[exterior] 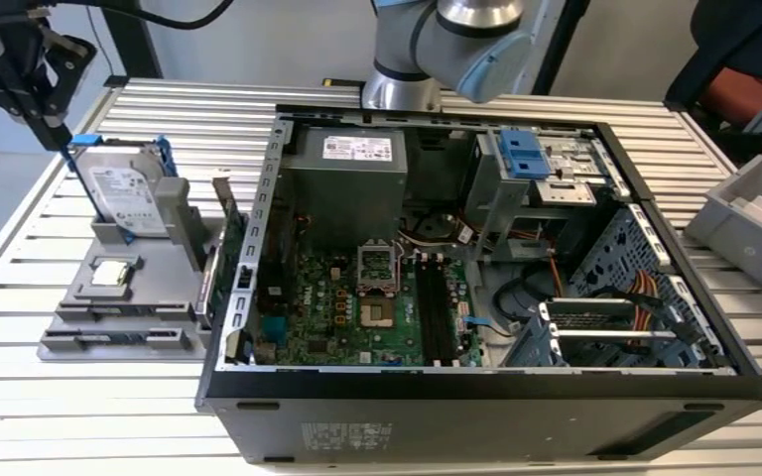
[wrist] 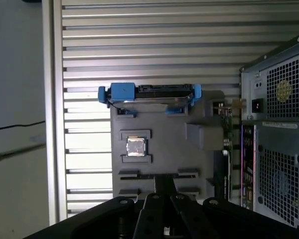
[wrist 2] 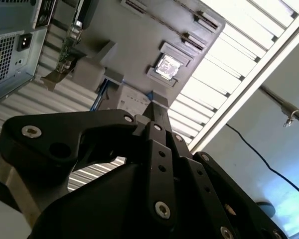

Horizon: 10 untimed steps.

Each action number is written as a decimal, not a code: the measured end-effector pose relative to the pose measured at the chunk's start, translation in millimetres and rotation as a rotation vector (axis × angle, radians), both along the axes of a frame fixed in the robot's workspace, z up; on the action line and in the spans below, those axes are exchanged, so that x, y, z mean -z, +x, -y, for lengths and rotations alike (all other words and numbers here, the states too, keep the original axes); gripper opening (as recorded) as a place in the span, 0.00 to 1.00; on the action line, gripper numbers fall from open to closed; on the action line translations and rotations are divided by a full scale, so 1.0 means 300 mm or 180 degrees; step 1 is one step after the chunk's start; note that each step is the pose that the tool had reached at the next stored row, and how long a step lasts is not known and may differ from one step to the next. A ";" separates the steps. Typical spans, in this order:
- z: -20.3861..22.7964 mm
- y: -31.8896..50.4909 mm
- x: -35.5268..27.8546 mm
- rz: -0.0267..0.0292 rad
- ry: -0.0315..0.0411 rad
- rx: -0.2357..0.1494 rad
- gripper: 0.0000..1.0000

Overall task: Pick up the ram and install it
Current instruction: 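Reach for the ram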

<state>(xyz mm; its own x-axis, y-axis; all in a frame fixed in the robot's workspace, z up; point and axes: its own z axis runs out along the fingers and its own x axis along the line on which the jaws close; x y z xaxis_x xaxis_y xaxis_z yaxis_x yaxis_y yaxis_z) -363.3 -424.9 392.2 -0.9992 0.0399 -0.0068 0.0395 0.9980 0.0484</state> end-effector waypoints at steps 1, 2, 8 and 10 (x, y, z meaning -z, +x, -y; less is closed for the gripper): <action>0.003 0.000 0.000 0.0000 0.0000 -0.0002 0.00; 0.006 0.000 0.000 0.0000 0.0000 -0.0004 0.00; 0.038 -0.001 0.000 0.0000 0.0000 -0.0007 0.00; 0.055 -0.001 0.000 0.0000 0.0000 -0.0008 0.00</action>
